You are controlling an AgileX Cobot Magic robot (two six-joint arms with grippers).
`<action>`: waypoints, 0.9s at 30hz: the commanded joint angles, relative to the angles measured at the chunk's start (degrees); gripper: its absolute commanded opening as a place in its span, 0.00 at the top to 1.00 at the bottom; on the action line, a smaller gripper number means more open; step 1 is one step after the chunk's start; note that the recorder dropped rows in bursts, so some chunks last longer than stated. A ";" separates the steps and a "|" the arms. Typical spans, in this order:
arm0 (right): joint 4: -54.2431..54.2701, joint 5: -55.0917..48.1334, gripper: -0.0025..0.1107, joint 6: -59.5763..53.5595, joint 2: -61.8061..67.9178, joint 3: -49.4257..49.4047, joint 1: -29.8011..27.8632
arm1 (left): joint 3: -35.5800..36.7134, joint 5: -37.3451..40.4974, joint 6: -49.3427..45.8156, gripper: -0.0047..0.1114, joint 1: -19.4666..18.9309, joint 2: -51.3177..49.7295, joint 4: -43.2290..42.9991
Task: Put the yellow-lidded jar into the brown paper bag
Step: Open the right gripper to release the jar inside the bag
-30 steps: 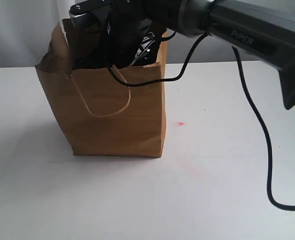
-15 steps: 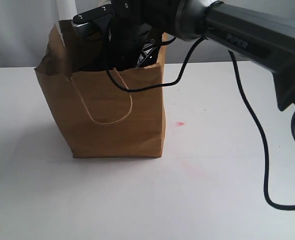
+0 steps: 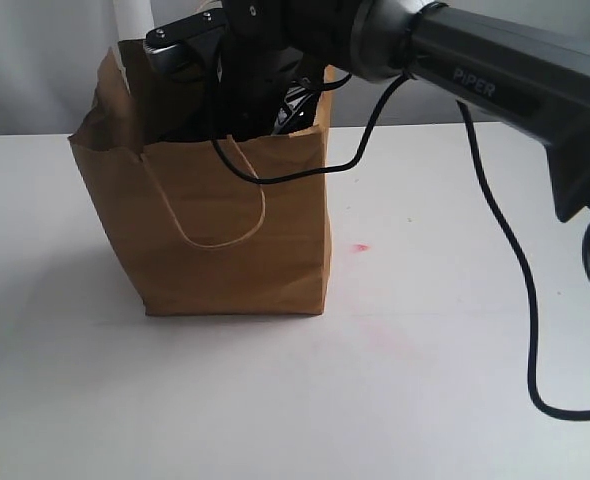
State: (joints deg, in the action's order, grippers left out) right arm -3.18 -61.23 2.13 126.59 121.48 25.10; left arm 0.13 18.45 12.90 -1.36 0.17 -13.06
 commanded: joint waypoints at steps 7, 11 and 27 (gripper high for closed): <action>-0.64 0.97 0.44 -0.16 -0.41 -0.06 0.10 | -0.13 -0.21 0.22 0.95 0.15 -0.17 0.22; -0.64 0.97 0.25 -0.16 -0.41 -0.06 0.10 | -0.13 -0.21 0.22 0.95 0.15 -0.17 0.22; -0.64 1.09 0.12 -0.31 -0.41 -0.06 0.10 | -0.13 -0.21 0.22 0.95 0.15 -0.17 0.22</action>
State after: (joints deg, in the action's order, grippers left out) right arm -3.18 -61.23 2.13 126.59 121.48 25.10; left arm 0.13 18.45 12.90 -1.36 0.17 -13.06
